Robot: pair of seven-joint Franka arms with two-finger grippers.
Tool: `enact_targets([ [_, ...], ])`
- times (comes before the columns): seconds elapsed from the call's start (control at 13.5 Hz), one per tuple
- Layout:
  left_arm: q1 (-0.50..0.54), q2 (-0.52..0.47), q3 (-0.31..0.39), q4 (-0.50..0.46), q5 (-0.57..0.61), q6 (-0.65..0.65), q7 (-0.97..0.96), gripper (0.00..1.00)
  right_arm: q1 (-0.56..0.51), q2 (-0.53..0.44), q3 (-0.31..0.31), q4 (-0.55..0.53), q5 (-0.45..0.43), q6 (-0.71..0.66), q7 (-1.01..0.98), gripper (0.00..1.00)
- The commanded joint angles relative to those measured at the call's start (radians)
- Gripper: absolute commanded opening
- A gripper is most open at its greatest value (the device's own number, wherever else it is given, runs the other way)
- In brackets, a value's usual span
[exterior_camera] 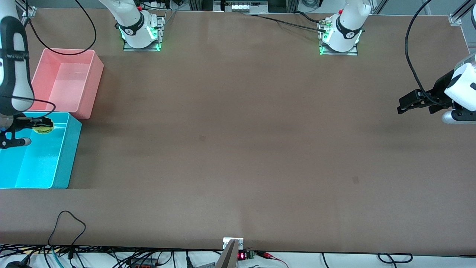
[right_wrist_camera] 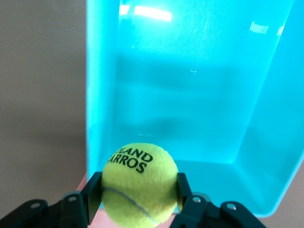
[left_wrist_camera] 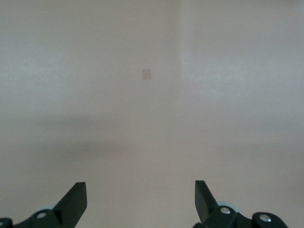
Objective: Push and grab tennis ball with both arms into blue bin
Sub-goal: 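Lower the ball into the blue bin and open the right gripper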
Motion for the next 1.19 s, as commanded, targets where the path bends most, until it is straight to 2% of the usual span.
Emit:
enact_targets([
  [0.0, -0.003, -0.014, 0.004, 0.001, 0.003, -0.003, 0.018, 1.0, -0.027, 0.064, 0.009, 0.031, -0.015, 0.028, -0.037, 0.17],
  [0.52, -0.003, -0.014, 0.004, 0.0, 0.001, -0.003, 0.017, 1.0, -0.041, 0.131, 0.009, 0.025, -0.035, 0.086, -0.035, 0.25],
  [0.59, -0.001, -0.014, 0.004, 0.0, 0.001, -0.003, 0.017, 1.0, -0.043, 0.136, 0.009, 0.025, -0.035, 0.097, -0.035, 0.34],
  [0.67, 0.0, -0.012, 0.006, 0.0, 0.0, -0.003, 0.017, 1.0, -0.043, 0.141, 0.009, 0.023, -0.035, 0.106, -0.034, 0.49],
  [0.82, 0.0, -0.012, 0.006, 0.001, -0.003, -0.003, 0.017, 1.0, -0.043, 0.144, 0.009, 0.025, -0.035, 0.126, -0.026, 0.66],
  [0.96, -0.001, -0.012, 0.006, 0.0, -0.008, -0.003, 0.017, 1.0, -0.043, 0.145, 0.009, 0.023, -0.035, 0.128, -0.025, 0.71],
  [1.04, -0.001, -0.014, 0.006, 0.0, -0.008, -0.005, 0.017, 1.0, -0.043, 0.15, 0.009, 0.023, -0.035, 0.129, -0.02, 0.87],
  [1.11, 0.0, -0.012, 0.006, 0.0, -0.008, -0.003, 0.017, 1.0, -0.043, 0.153, 0.009, 0.023, -0.032, 0.131, -0.018, 0.96],
])
